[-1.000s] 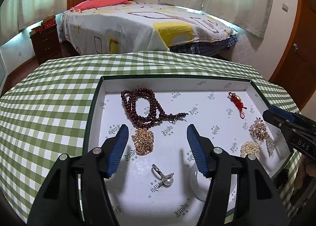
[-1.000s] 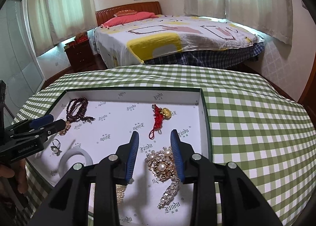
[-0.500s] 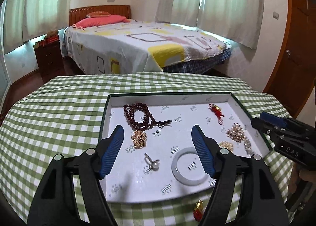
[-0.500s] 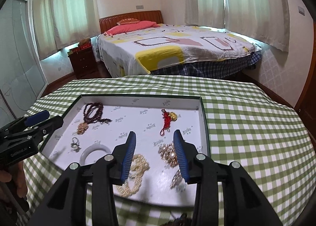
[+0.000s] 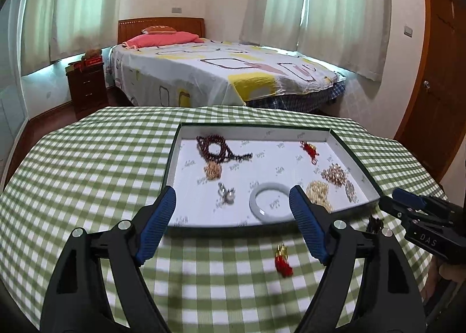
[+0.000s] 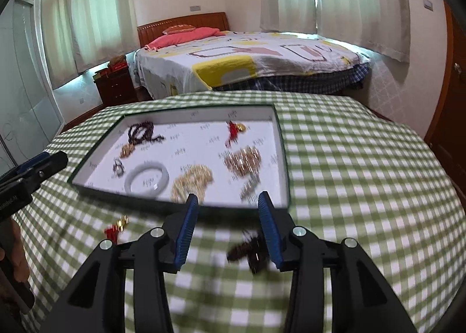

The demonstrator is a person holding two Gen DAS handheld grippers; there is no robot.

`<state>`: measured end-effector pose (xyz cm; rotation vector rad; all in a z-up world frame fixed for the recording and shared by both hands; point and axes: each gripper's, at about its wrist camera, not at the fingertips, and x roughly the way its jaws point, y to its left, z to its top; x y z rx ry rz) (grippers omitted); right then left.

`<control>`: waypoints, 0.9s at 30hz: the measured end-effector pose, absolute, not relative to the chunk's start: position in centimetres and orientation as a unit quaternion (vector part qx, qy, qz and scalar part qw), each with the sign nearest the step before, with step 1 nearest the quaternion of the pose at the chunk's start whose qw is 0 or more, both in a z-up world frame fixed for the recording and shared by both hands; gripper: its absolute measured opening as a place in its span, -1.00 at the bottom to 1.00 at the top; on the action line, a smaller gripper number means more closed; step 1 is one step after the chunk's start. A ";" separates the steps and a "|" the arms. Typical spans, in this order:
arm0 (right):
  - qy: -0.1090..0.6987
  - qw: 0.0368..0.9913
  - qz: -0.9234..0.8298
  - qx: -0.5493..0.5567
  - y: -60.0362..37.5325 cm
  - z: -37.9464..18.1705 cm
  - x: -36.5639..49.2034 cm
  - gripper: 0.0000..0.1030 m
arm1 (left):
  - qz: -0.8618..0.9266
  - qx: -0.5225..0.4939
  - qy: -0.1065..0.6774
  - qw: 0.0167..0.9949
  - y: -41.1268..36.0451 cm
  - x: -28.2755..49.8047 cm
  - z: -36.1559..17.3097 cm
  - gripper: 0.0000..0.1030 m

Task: Organize jewelry
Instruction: 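Close the right tool on the black beaded ornament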

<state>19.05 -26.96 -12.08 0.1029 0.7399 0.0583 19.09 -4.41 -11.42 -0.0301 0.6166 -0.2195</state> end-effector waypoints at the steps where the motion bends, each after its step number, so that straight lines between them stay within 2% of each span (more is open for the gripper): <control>1: 0.365 0.929 0.028 0.052 -27.1 -12.4 18.6 -0.16 | -0.106 -0.015 0.304 0.947 -4.3 18.6 -11.7 0.53; 9: 0.390 0.919 0.026 0.050 -27.1 -14.7 17.4 -0.16 | -0.098 -0.007 0.329 0.939 -4.3 17.0 -13.9 0.53; 27: 0.405 0.912 0.002 0.065 -28.2 -15.4 18.6 -0.16 | -0.099 -0.014 0.346 0.933 -4.4 17.7 -15.3 0.53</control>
